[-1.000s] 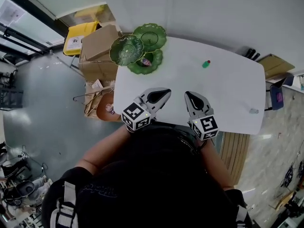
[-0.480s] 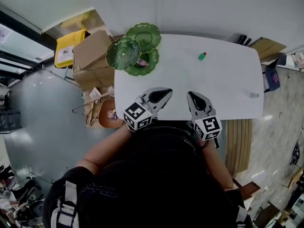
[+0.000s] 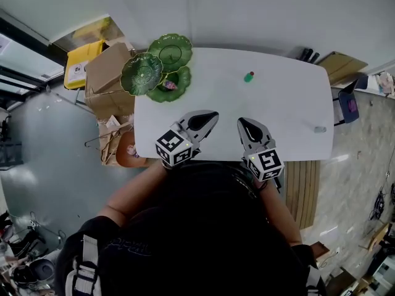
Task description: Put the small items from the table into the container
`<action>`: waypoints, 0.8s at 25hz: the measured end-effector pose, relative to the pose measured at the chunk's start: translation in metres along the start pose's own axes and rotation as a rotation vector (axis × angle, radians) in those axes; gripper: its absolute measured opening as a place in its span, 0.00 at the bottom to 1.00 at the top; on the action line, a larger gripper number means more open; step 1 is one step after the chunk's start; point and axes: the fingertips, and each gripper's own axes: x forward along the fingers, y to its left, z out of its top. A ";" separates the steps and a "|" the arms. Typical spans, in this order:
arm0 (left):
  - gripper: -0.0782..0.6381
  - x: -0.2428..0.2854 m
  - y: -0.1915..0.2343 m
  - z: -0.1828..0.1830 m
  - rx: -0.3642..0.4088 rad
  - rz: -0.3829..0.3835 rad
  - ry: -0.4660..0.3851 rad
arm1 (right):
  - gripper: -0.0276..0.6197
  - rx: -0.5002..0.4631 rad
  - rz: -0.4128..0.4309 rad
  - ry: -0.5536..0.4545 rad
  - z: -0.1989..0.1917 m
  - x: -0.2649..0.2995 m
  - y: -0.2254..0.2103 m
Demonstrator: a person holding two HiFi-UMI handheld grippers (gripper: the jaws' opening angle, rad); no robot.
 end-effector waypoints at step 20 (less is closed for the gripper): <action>0.12 0.112 -0.042 -0.009 0.009 0.346 -0.070 | 0.07 -0.016 0.216 0.032 -0.015 -0.063 -0.174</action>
